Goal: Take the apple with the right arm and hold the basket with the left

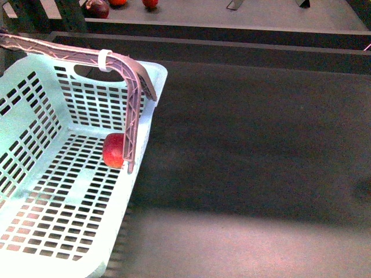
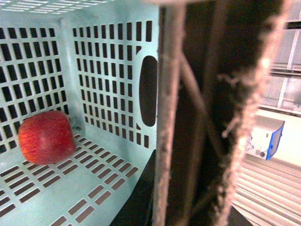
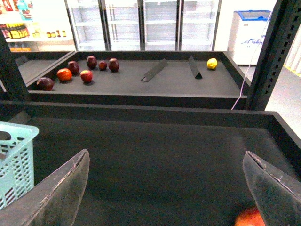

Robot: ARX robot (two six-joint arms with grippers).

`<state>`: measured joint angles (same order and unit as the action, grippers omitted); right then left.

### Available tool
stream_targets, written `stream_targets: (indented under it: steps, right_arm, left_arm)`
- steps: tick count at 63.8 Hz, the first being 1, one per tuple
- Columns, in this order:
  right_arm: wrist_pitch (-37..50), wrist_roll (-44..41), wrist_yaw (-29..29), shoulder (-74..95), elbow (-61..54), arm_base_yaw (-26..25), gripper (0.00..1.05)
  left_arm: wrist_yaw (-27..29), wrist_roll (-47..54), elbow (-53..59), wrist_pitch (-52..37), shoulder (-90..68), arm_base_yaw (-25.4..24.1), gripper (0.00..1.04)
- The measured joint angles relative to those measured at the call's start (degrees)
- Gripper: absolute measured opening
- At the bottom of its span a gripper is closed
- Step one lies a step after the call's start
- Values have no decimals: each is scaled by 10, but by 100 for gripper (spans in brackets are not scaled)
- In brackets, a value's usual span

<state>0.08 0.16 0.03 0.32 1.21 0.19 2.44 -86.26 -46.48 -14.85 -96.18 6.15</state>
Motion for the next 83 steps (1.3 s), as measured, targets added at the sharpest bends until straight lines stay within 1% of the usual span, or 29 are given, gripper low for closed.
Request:
stream_targets:
  steps: [8, 15, 22, 33, 34, 46, 47, 48, 52, 57, 58, 63, 65, 70, 74, 83]
  right_arm:
    - [0, 0, 0, 0, 0, 0, 96]
    - [0, 0, 0, 0, 0, 0, 96]
    - [0, 0, 0, 0, 0, 0, 96]
    - [0, 0, 0, 0, 0, 0, 96]
    - [0, 0, 0, 0, 0, 0, 96]
    - [0, 0, 0, 0, 0, 0, 96]
    - [0, 0, 0, 0, 0, 0, 96]
    - [0, 0, 0, 0, 0, 0, 96]
    - [0, 0, 0, 0, 0, 0, 96]
    - [0, 0, 0, 0, 0, 0, 96]
    - [0, 0, 0, 0, 0, 0, 96]
    - [0, 0, 0, 0, 0, 0, 96]
    - [0, 0, 0, 0, 0, 0, 96]
    - [0, 0, 0, 0, 0, 0, 96]
    - [0, 0, 0, 0, 0, 0, 96]
    - [0, 0, 0, 0, 0, 0, 96]
  left_arm:
    - [-25, 0, -6, -12, -26, -19, 6]
    - [-53, 14, -8, -19, -37, -26, 6]
    - [-68, 24, -7, -35, -44, -28, 6]
    - [-72, 17, 7, -27, -36, -25, 7]
    - [-72, 14, 9, -24, -34, -25, 8]
    - [-64, -7, 45, -5, 26, -13, 41]
    - [-59, -10, 49, 0, 39, -10, 46]
    - [-58, -11, 50, 1, 43, -9, 48]
    - [-40, -16, 61, 10, 75, -3, 60]
    - [-8, -26, 82, 39, 142, 11, 80]
    - [-2, -26, 83, 43, 149, 14, 81]
    - [38, -24, 92, 74, 215, 34, 97]
    - [54, -20, 93, 86, 234, 42, 100]
    - [85, -14, 93, 92, 273, 64, 98]
    - [86, -9, 93, 92, 282, 72, 98]
    - [90, -6, 93, 92, 282, 73, 98]
